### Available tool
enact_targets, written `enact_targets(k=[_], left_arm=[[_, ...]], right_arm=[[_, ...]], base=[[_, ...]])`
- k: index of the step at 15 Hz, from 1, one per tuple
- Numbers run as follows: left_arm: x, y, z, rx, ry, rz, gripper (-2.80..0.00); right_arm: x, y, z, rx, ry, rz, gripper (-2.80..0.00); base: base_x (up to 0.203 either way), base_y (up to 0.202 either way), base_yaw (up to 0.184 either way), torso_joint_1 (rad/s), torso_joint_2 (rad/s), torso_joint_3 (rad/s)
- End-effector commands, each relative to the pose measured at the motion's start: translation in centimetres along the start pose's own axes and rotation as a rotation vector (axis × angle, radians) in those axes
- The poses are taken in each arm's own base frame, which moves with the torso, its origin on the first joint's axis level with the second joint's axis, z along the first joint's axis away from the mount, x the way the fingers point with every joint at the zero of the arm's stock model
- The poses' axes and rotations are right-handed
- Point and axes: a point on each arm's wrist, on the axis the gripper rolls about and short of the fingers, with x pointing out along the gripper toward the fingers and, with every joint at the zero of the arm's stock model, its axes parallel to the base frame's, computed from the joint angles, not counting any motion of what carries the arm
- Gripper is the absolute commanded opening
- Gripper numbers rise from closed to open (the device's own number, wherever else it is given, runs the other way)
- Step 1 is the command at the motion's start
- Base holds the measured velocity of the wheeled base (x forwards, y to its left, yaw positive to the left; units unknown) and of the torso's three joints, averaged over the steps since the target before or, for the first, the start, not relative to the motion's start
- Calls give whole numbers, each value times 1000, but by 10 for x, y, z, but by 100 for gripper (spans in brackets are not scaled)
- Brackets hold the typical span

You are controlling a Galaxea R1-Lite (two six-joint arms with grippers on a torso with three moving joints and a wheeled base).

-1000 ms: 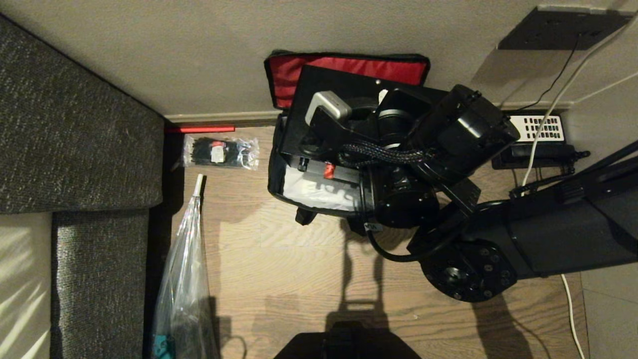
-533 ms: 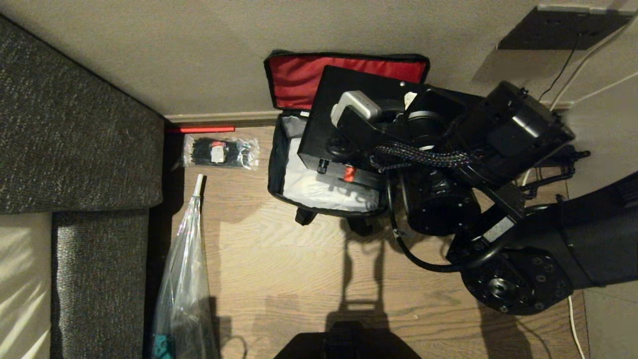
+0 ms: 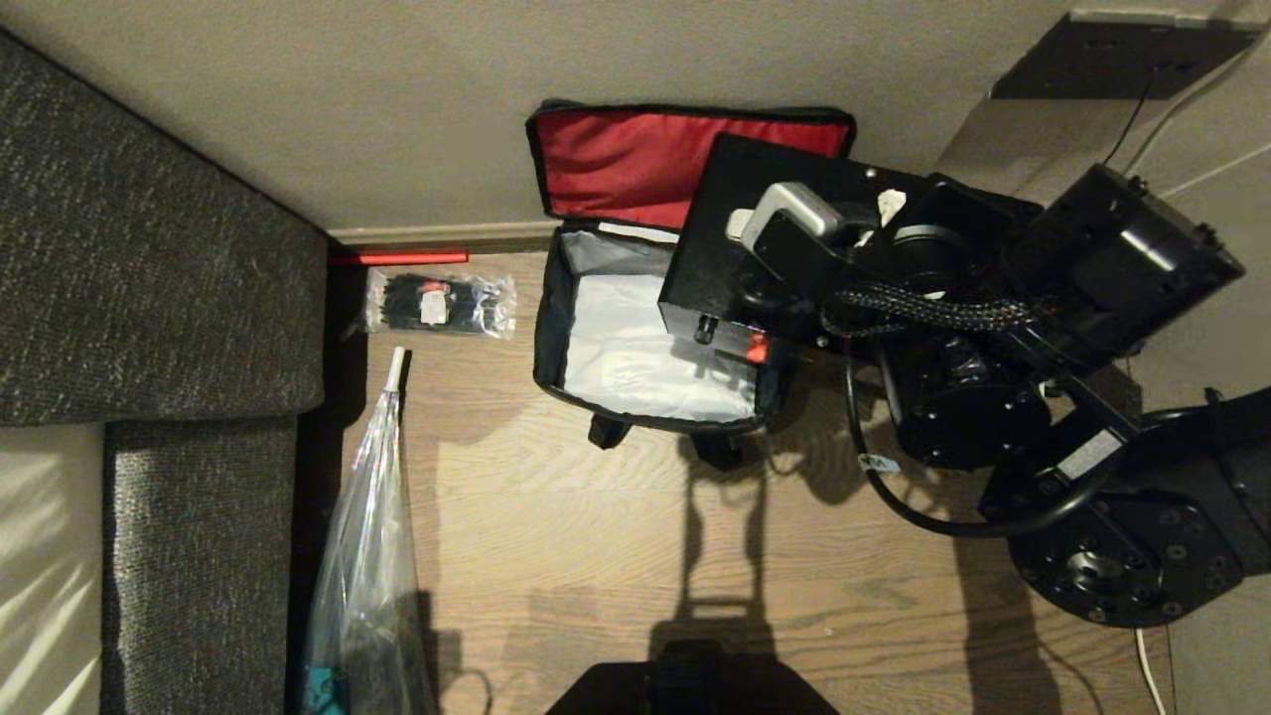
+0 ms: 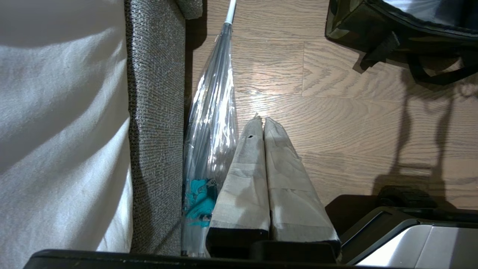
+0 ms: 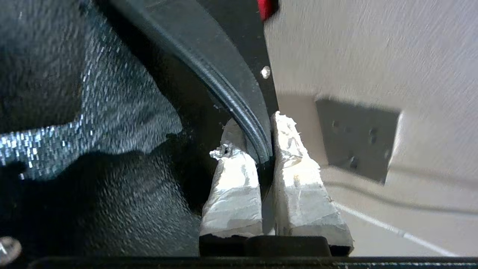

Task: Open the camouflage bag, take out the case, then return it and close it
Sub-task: Release the handle

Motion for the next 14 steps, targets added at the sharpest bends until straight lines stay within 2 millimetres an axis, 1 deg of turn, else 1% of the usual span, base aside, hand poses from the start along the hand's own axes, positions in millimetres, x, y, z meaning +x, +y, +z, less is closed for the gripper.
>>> enact_targets(k=[1, 3, 6, 9, 14], left_arm=[[0, 0, -1, -1, 1, 1, -280], [0, 0, -1, -1, 1, 1, -280], [0, 0, -1, -2, 1, 1, -280], [0, 0, -1, -1, 1, 1, -280], [0, 0, -1, 0, 1, 1, -280]], right_arm=[[2, -4, -16, -13, 38, -8, -280], [4, -6, -28, -21, 62, -11, -280], [8, -10, -40, -18, 92, -22, -280], [6, -8, -50, -24, 109, -13, -280], [5, -14, -61, -21, 131, -21, -280]], base=[[0, 0, 0, 0, 0, 0], [0, 0, 0, 0, 0, 0], [0, 0, 0, 0, 0, 0], [0, 0, 0, 0, 0, 0], [0, 0, 0, 0, 0, 0]])
